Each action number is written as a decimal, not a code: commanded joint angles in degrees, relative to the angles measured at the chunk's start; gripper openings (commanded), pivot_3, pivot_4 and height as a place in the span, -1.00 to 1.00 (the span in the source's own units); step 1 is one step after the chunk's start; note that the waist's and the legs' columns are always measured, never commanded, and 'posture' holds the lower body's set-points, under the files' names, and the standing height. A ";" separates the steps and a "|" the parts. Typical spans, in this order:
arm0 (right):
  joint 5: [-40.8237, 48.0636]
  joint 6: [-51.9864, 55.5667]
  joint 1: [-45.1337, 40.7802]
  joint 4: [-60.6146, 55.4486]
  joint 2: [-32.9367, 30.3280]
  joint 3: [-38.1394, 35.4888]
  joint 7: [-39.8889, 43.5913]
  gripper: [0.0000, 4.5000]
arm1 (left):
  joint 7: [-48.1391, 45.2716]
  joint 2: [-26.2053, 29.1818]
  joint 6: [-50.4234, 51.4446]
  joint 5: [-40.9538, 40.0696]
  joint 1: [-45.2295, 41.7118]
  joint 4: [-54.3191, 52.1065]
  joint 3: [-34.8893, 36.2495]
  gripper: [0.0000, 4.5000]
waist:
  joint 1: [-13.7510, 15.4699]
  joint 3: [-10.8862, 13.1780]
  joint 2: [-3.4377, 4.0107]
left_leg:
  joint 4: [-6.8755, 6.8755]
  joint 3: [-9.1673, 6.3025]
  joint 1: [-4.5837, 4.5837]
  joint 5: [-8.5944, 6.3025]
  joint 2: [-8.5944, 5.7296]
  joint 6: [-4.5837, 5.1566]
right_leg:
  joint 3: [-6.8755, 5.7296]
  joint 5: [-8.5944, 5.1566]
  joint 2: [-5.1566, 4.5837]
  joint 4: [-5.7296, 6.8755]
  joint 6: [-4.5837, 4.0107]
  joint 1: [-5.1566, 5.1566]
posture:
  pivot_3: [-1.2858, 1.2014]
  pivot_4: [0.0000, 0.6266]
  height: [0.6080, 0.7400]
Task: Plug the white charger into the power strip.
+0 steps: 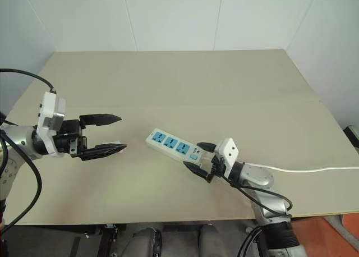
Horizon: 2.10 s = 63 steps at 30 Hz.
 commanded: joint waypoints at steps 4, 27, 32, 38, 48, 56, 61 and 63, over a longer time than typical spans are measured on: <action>-0.96 -4.24 -1.81 3.62 0.87 0.34 -0.02 0.99 | -0.05 0.70 -1.26 0.02 -0.01 -0.88 1.75 1.00 | 0.02 0.00 0.00 | 0.00 0.00 -0.02 0.00 -0.01 0.00 | 0.00 0.00 -0.01 -0.02 0.00 0.00 | 0.03 -0.52 1.00; -2.48 -7.65 -2.54 10.34 1.34 2.57 2.59 0.58 | -0.15 0.91 -1.49 0.07 0.19 -0.99 2.14 1.00 | -0.16 -0.01 -0.01 | 0.00 0.00 0.04 0.00 0.01 0.00 | 0.01 0.00 0.01 0.02 0.00 0.02 | 0.03 -0.52 1.00; -2.95 -8.76 -3.05 11.39 1.02 3.10 3.53 0.52 | -0.13 0.99 -1.47 0.11 0.10 -0.96 2.13 1.00 | -0.20 -0.03 -0.04 | 0.00 0.00 0.10 0.00 0.02 0.00 | 0.02 0.00 0.02 0.07 0.00 0.05 | 0.03 -0.52 1.00; -2.03 -9.25 -4.96 11.77 -1.47 2.46 7.54 0.52 | -0.26 1.08 -1.54 0.28 -0.11 -0.67 1.92 1.00 | -0.16 -0.02 -0.04 | 0.00 0.01 0.12 0.00 0.01 0.00 | 0.03 0.00 0.02 0.12 0.00 0.05 | 0.03 -0.52 1.00; 0.60 -9.87 -10.78 15.33 -7.39 0.26 16.92 0.52 | -2.34 1.61 -2.63 1.79 -1.42 1.54 0.92 1.00 | -0.04 -0.02 -0.03 | 0.00 0.01 0.08 0.00 0.00 0.00 | 0.02 0.00 0.00 0.09 0.00 0.03 | 0.03 -0.52 1.00; 1.71 -10.62 -13.54 18.62 -11.13 0.04 23.60 0.52 | -5.10 4.41 -3.57 3.06 -2.00 4.63 1.60 1.00 | -0.10 -0.01 -0.03 | 0.00 0.02 0.05 0.00 0.01 0.00 | 0.01 0.00 0.01 0.05 0.00 0.01 | 0.03 -0.52 1.00; 2.30 -10.44 -12.38 17.38 -11.96 0.91 27.05 0.52 | -7.94 7.83 -4.97 5.00 -3.34 9.72 1.86 1.00 | -0.06 -0.01 -0.03 | 0.00 0.02 0.06 0.00 0.01 0.00 | 0.00 0.00 0.02 0.06 0.00 0.01 | 0.03 -0.52 1.00; 2.58 -10.12 -12.19 16.89 -11.55 1.34 27.85 0.52 | -10.62 9.66 -5.69 5.87 -4.57 12.54 1.08 1.00 | -0.09 -0.01 -0.03 | 0.00 0.02 0.05 0.00 0.01 0.00 | 0.00 0.00 0.01 0.04 0.00 0.02 | 0.03 -0.52 1.00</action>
